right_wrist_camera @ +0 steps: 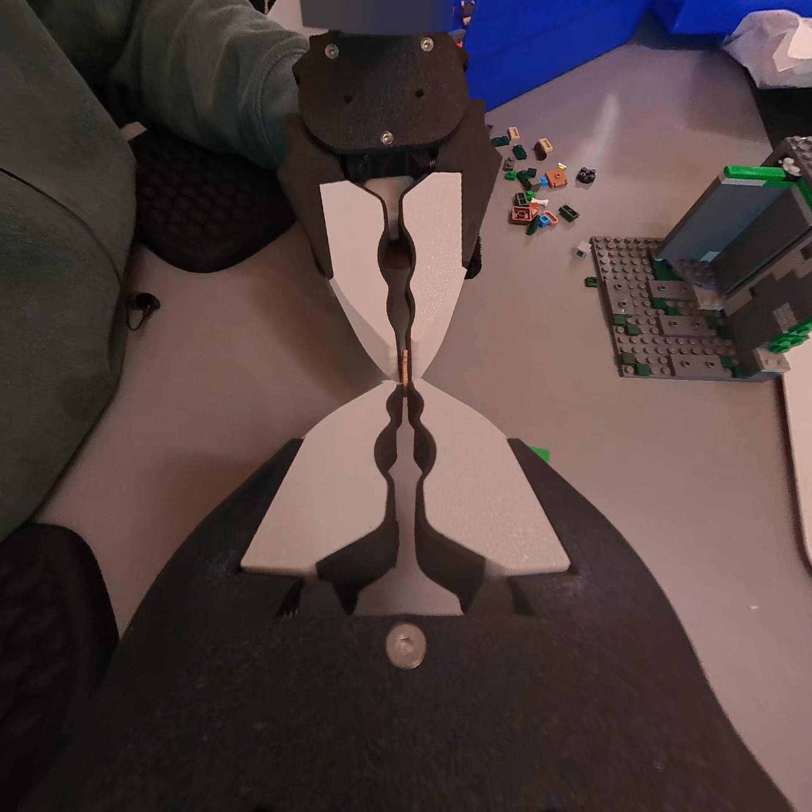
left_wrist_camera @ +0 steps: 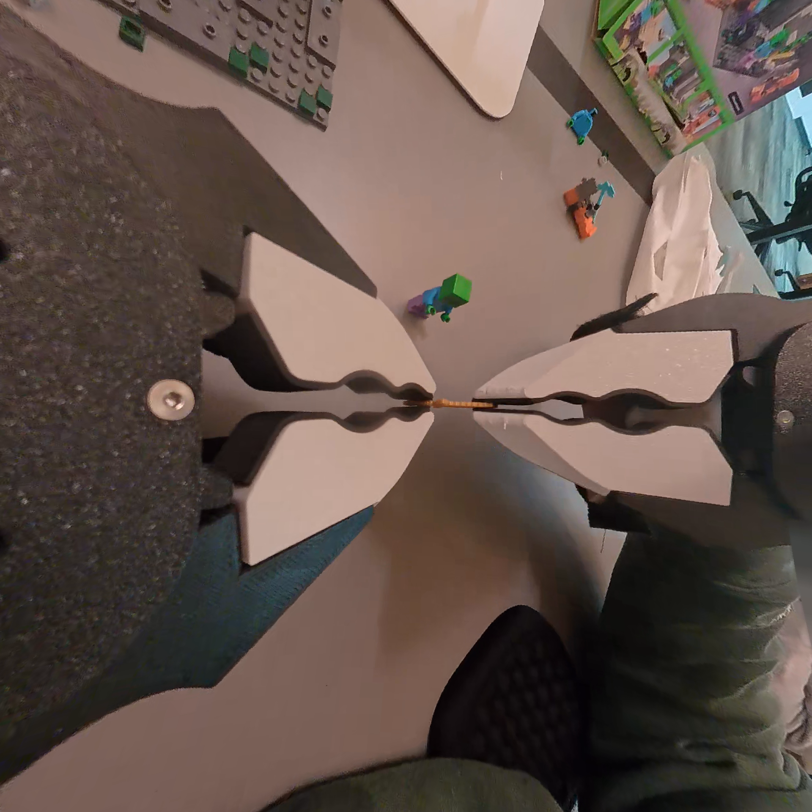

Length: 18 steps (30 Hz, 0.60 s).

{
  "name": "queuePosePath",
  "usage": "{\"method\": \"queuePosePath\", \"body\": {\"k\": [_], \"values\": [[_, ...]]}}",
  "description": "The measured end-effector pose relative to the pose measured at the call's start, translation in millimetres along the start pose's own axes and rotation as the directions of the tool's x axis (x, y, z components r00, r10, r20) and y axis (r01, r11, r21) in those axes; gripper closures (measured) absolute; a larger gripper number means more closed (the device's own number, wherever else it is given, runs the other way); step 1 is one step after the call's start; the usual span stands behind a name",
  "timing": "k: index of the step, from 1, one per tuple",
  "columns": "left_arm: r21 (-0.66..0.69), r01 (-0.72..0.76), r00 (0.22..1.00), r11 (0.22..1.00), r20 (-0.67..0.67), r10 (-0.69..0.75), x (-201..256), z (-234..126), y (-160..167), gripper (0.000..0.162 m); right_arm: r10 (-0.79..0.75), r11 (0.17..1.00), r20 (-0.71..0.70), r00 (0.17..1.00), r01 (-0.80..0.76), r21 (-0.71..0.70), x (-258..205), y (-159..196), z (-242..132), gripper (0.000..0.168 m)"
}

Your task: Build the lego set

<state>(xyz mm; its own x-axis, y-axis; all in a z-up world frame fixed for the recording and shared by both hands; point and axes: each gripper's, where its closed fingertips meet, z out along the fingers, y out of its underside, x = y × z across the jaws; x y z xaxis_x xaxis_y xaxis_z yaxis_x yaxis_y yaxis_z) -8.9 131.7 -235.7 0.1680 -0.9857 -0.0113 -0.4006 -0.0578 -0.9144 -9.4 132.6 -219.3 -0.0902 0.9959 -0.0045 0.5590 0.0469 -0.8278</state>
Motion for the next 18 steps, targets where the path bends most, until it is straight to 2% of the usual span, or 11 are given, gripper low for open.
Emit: {"method": "queuePosePath", "body": {"k": [5, 8, 13, 18], "values": [[-0.028, 0.037, 0.999, 0.999, -0.017, -0.037, 1, 3, 6, 0.159, 0.071, 0.996, 0.029, 0.997, -0.069, -0.055, -1, 6, 2, 0.167], [-0.071, 0.012, 1.000, 0.997, 0.004, -0.012, 0, 6, 13, 0.154, 0.115, 0.988, 0.034, 0.993, -0.111, -0.111, -2, 12, 3, 0.167], [-0.083, 0.028, 1.000, 0.996, -0.007, -0.029, 2, 8, 15, 0.157, 0.126, 0.981, 0.016, 0.992, -0.122, -0.152, -1, 16, 4, 0.167], [-0.064, 0.038, 0.999, 0.997, 0.017, -0.037, -1, 7, 13, 0.160, 0.096, 0.990, -0.016, 0.995, -0.097, -0.101, 4, 7, 4, 0.167]]}}
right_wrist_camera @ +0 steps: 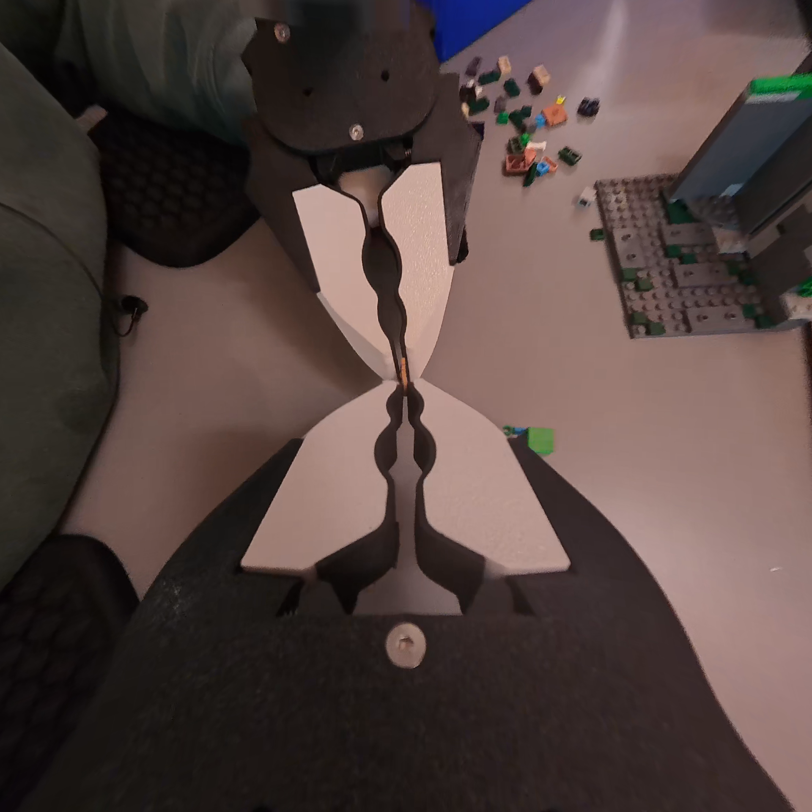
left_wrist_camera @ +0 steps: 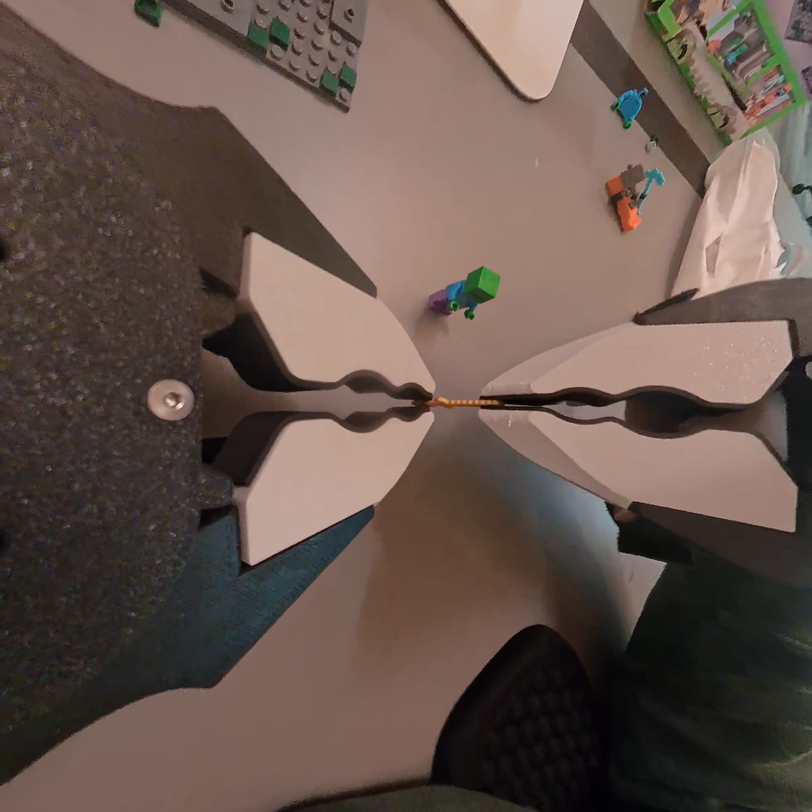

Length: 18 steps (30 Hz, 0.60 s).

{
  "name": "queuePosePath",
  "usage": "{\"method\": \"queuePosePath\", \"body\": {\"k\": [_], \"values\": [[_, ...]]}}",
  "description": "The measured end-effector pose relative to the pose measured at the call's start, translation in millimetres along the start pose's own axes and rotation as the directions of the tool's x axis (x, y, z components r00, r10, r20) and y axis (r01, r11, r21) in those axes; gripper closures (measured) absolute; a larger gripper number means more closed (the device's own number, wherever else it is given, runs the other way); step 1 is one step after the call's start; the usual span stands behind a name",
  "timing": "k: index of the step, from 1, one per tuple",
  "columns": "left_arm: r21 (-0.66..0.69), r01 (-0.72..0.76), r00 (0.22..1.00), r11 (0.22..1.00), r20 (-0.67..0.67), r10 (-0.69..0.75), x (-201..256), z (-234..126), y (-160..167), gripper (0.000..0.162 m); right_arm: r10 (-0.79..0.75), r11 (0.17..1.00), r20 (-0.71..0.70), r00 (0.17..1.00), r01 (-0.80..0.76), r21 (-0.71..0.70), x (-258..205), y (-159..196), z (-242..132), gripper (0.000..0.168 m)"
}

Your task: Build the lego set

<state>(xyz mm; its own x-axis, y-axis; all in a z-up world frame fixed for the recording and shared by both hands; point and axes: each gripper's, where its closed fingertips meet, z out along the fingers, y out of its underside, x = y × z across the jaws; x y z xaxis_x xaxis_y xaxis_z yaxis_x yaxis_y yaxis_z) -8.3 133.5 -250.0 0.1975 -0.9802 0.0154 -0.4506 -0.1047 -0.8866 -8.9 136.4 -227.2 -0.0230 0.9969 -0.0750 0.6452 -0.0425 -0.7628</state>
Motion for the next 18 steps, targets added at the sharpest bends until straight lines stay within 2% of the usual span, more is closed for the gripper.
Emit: {"method": "queuePosePath", "body": {"k": [4, 8, 18], "values": [[0.105, 0.060, 0.998, 0.993, -0.009, -0.060, -6, -7, -14, 0.160, 0.024, 0.994, -0.014, 1.000, -0.023, 0.110, 6, -14, -9, 0.166], [0.154, 0.081, 0.997, 0.985, -0.017, -0.079, -7, -10, -21, 0.160, 0.039, 0.983, -0.008, 0.999, -0.037, 0.179, 7, -23, -12, 0.167], [0.172, 0.100, 0.995, 0.980, -0.022, -0.097, -8, -12, -23, 0.160, 0.057, 0.977, 0.003, 0.998, -0.056, 0.205, 8, -25, -12, 0.165]]}}
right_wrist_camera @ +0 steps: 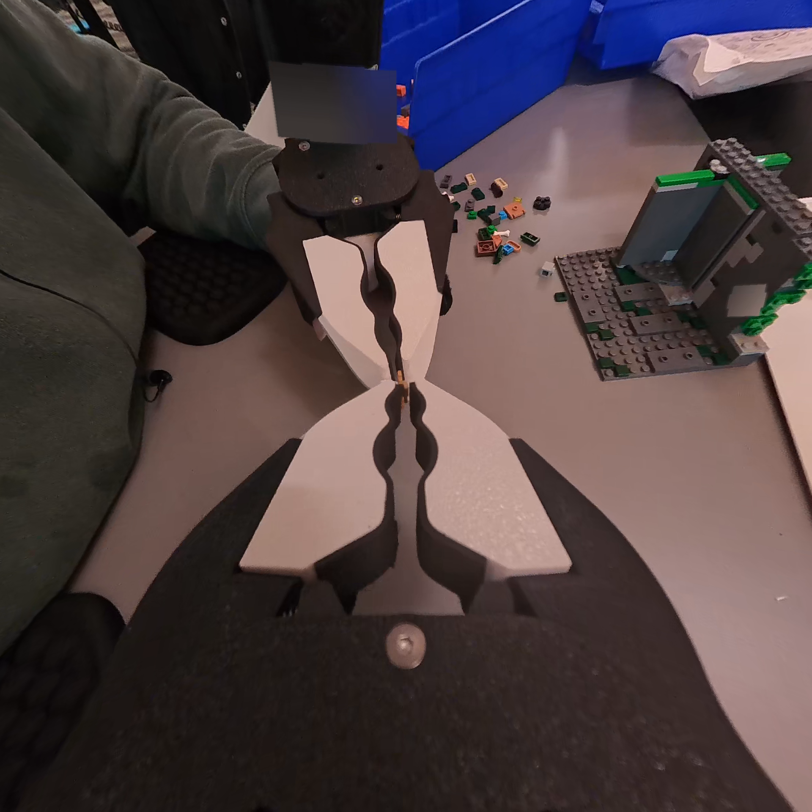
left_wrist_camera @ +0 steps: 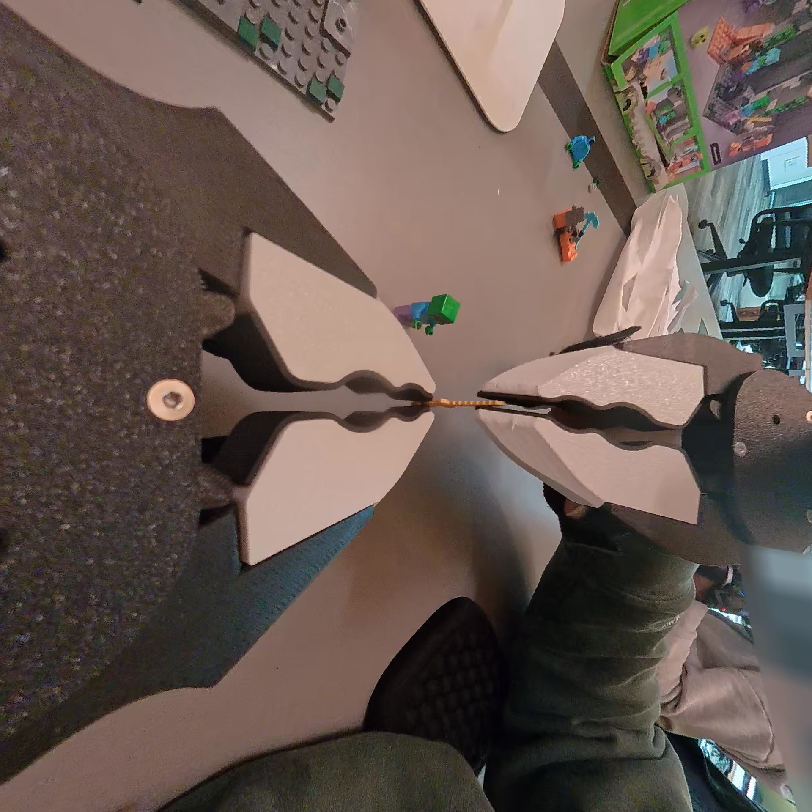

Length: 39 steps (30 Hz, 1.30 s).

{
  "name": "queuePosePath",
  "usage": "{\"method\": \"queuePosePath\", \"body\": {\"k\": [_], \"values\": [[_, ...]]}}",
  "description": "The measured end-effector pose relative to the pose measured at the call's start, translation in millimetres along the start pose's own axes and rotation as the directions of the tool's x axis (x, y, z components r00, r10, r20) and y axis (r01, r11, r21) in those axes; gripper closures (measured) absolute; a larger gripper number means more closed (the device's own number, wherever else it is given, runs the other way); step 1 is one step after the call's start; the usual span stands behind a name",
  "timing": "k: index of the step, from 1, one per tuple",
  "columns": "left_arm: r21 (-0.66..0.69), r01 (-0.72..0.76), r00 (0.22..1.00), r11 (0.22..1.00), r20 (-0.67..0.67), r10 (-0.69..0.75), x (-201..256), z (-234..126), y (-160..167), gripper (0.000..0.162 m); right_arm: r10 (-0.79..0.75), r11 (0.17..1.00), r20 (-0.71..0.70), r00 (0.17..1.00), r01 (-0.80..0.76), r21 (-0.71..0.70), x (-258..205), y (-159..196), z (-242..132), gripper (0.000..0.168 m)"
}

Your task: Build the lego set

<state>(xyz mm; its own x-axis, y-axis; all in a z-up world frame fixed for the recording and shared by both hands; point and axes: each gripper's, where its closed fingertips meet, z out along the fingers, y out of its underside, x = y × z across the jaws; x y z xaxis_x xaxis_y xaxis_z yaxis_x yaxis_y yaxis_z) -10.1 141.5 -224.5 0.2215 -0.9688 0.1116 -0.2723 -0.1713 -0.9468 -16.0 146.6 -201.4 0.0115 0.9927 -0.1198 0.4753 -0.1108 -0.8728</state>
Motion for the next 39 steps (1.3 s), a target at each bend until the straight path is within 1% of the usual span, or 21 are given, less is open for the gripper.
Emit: {"method": "queuePosePath", "body": {"k": [6, 9, 10, 11, 13, 15, 17, 21, 24, 29, 39], "values": [[0.000, 0.006, 1.000, 1.000, 0.000, -0.006, 0, 0, 0, 0.160, -0.001, 1.000, 0.007, 1.000, 0.001, -0.006, -1, 0, 0, 0.167], [-0.019, 0.010, 1.000, 1.000, 0.014, -0.009, -2, 1, 2, 0.159, 0.040, 0.998, -0.002, 0.999, -0.040, -0.056, 1, 5, 0, 0.167], [-0.033, 0.007, 0.999, 0.999, 0.033, -0.006, -5, 1, 4, 0.157, 0.053, 0.996, -0.026, 0.998, -0.054, -0.076, 5, 7, -1, 0.167], [-0.055, -0.003, 0.999, 0.998, 0.051, 0.006, -8, 2, 7, 0.150, 0.060, 0.992, -0.063, 0.996, -0.066, -0.103, 10, 10, -4, 0.167], [-0.105, -0.009, 0.998, 0.994, 0.069, 0.016, -12, 5, 14, 0.142, 0.057, 0.984, -0.142, 0.988, -0.080, -0.156, 23, 16, -11, 0.167], [-0.163, -0.018, 0.996, 0.986, 0.086, 0.033, -18, 10, 22, 0.133, 0.032, 0.983, -0.156, 0.987, -0.060, -0.176, 25, 15, -14, 0.167], [-0.231, -0.030, 0.994, 0.973, 0.098, 0.054, -26, 17, 31, 0.126, -0.008, 0.969, -0.180, 0.984, -0.037, -0.246, 30, 20, -15, 0.167], [-0.306, -0.063, 0.992, 0.950, 0.083, 0.093, -36, 32, 40, 0.119, -0.053, 0.933, -0.168, 0.984, -0.011, -0.359, 32, 32, -12, 0.167], [-0.324, -0.081, 0.992, 0.943, 0.069, 0.109, -44, 41, 39, 0.116, -0.045, 0.917, -0.155, 0.987, -0.021, -0.398, 36, 38, -9, 0.167], [-0.323, -0.074, 0.995, 0.943, 0.038, 0.091, -50, 50, 38, 0.115, -0.030, 0.911, -0.143, 0.989, -0.032, -0.412, 38, 39, -2, 0.167], [-0.315, -0.086, 0.996, 0.945, -0.006, 0.089, -47, 56, 35, 0.123, -0.006, 0.875, -0.138, 0.990, -0.062, -0.481, 45, 42, 5, 0.167]]}}
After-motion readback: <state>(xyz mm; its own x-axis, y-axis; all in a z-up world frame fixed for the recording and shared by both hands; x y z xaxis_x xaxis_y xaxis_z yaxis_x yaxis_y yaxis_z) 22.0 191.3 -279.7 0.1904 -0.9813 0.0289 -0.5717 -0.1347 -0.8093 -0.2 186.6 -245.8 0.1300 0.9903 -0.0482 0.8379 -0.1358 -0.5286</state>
